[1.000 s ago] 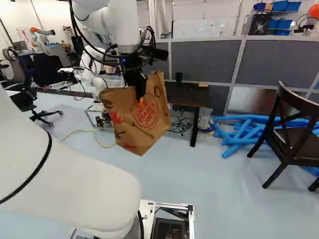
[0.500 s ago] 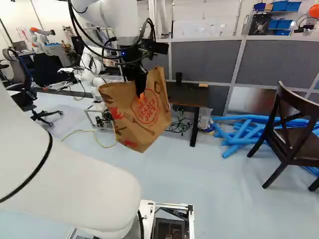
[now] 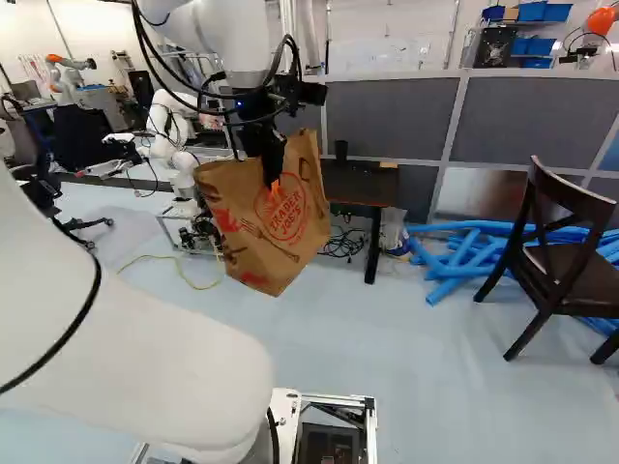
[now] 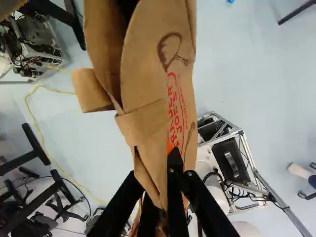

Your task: Pick up the bag on the ground and place it on the table

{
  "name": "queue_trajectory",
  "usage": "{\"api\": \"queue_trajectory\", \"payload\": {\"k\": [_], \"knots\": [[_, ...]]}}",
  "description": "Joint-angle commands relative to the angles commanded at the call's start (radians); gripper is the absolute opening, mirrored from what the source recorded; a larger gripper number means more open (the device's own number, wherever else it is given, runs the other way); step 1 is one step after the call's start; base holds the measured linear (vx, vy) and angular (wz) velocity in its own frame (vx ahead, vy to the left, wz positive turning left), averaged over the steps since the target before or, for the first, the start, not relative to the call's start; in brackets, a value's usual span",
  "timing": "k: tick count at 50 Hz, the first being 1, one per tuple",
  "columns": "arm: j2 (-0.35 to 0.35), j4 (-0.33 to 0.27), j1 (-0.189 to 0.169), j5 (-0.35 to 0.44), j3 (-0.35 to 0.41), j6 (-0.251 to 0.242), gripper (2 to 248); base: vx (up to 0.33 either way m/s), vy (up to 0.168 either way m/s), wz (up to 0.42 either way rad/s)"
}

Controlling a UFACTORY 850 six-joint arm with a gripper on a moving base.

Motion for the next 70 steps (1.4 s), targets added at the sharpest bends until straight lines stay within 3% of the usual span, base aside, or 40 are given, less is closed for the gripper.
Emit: {"api": "queue_trajectory", "payload": {"k": [70], "knots": [[0.0,0.0,0.0,0.0,0.0,0.0,23,0.021,-0.024,-0.094]]}}
